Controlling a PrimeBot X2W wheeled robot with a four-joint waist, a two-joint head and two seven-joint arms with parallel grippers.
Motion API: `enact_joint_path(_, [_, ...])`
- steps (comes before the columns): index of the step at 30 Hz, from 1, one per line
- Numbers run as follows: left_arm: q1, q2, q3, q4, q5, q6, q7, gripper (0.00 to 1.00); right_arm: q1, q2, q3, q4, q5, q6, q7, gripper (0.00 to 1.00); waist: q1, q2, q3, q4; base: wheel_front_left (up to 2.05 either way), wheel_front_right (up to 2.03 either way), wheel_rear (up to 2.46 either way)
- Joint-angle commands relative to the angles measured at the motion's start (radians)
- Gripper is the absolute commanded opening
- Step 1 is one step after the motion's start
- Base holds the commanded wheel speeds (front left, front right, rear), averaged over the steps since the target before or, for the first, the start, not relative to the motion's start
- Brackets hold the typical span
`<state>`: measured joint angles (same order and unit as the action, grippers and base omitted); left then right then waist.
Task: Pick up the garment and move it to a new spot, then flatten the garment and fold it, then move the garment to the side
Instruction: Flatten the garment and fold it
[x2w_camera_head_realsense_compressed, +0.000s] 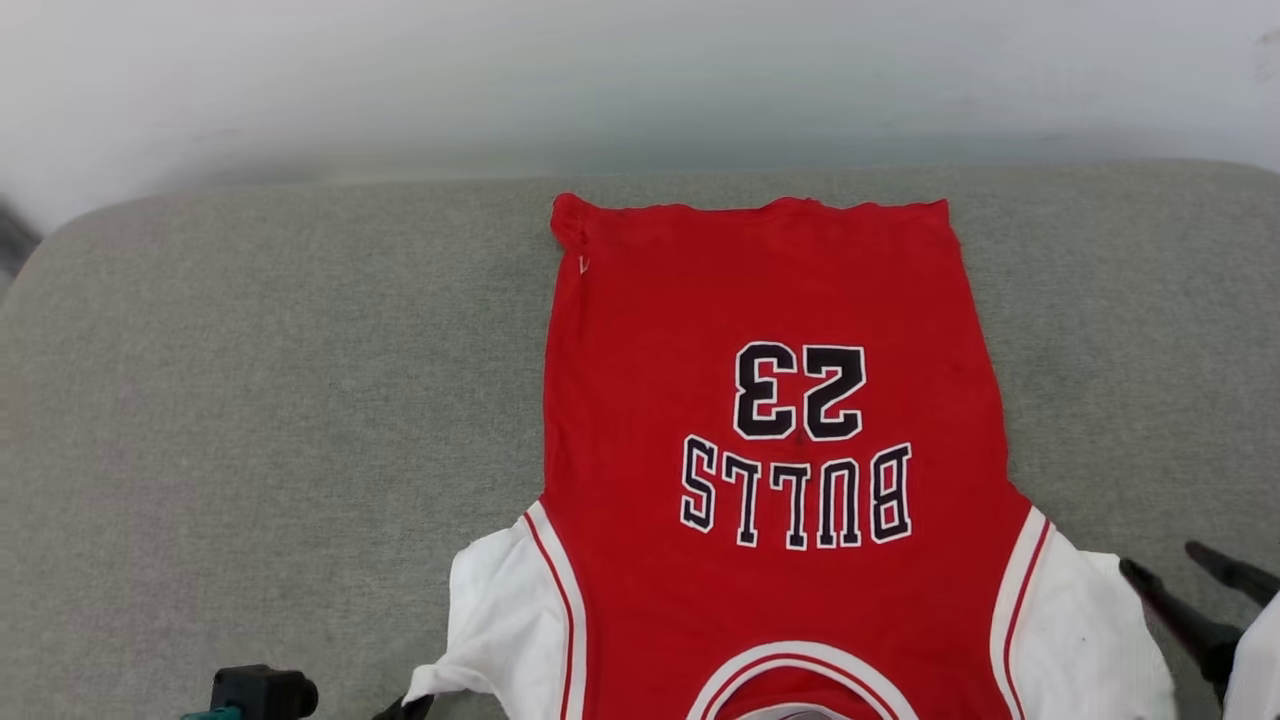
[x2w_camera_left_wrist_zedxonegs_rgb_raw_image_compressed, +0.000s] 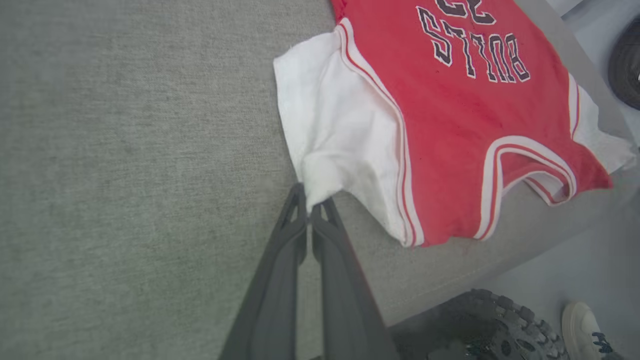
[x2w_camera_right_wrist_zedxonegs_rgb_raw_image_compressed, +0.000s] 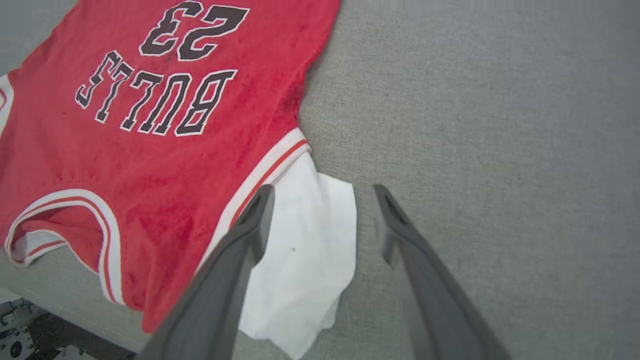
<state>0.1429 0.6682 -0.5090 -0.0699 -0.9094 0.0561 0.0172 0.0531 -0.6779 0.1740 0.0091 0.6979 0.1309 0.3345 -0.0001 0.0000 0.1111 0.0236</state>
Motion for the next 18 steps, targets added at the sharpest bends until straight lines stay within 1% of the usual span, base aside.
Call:
enact_joint_path(1, [-0.012,0.003,-0.007,-0.028,0.010,0.003,0.013,0.00,-0.015,-0.007,-0.039,-0.037,0.020,0.000,0.045,1.00,0.0001,0.0000,0.029,0.029,0.00,0.00,0.00])
enact_joint_path(5, [-0.032,0.008,-0.028,-0.096,0.027,0.004,0.043,0.00,-0.117,-0.006,-0.126,-0.109,0.027,0.000,0.158,1.00,0.0001,0.0000,0.094,0.071,0.00,0.00,0.00])
enact_joint_path(8, [-0.054,0.003,-0.044,-0.135,0.039,0.002,0.061,0.00,-0.226,0.016,-0.183,-0.105,0.010,0.000,0.238,1.00,0.0001,0.0000,0.146,0.106,0.00,0.00,0.00])
enact_joint_path(11, [-0.078,-0.004,-0.056,-0.167,0.053,-0.003,0.073,0.00,-0.358,0.034,-0.228,-0.064,-0.045,0.000,0.292,1.00,0.0001,0.0000,0.203,0.143,0.00,0.00,0.00])
enact_joint_path(15, [-0.119,-0.026,-0.069,-0.184,0.059,-0.014,0.078,0.00,-0.520,0.050,-0.252,0.032,-0.119,0.000,0.366,1.00,0.0001,0.0000,0.274,0.196,0.00,0.00,0.00])
enact_joint_path(18, [-0.153,-0.039,-0.079,-0.177,0.071,-0.030,0.080,0.00,-0.639,0.048,-0.256,0.097,-0.162,0.000,0.432,1.00,0.0001,0.0000,0.321,0.232,0.00,0.00,0.00])
